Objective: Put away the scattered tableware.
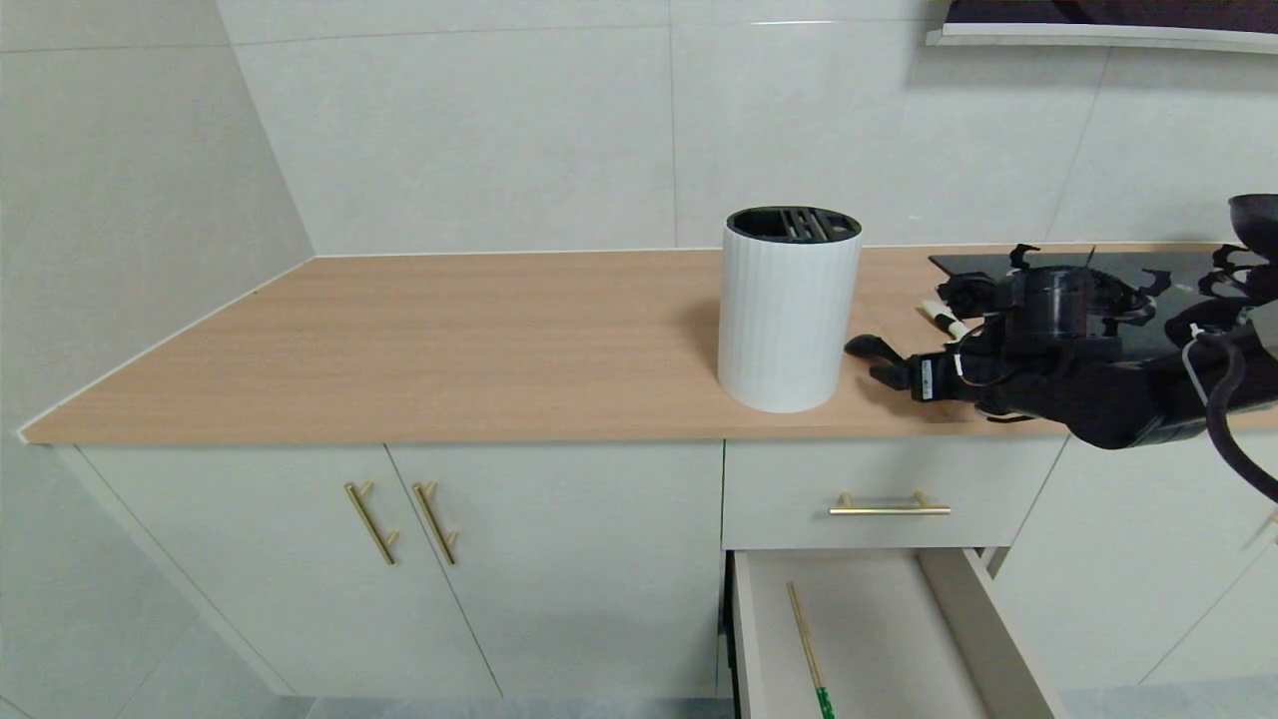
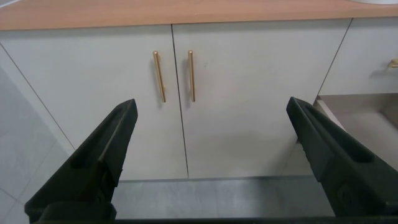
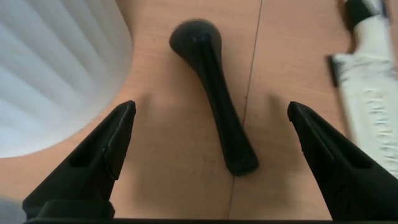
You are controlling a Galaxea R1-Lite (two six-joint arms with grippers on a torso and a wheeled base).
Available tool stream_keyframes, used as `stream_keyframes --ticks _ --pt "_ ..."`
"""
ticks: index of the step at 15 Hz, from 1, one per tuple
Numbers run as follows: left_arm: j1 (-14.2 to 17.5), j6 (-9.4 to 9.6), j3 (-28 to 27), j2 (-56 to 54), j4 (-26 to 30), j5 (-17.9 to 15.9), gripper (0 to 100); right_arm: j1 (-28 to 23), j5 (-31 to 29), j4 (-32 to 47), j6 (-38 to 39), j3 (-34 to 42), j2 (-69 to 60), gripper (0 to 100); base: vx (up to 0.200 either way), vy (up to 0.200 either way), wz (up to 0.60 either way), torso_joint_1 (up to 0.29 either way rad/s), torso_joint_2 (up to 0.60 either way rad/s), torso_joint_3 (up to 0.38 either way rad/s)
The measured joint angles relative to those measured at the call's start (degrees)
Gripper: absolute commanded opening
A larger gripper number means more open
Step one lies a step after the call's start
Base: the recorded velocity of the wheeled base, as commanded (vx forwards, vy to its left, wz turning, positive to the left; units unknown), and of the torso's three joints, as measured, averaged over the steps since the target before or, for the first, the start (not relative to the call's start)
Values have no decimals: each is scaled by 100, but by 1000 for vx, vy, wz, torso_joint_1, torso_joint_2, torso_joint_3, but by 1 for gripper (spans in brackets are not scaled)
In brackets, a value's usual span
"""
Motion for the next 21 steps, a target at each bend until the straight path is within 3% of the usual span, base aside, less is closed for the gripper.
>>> stream_keyframes --ticks 10,11,21 --pt "0 0 0 0 0 0 100 -48 -7 -95 11 -96 262 100 0 0 0 0 0 0" --pt "0 0 0 0 0 0 100 -48 -7 -96 13 -96 266 0 0 0 0 0 0 0" --pt "0 0 0 0 0 0 100 -50 -33 -66 28 -160 293 0 0 0 0 0 0 0"
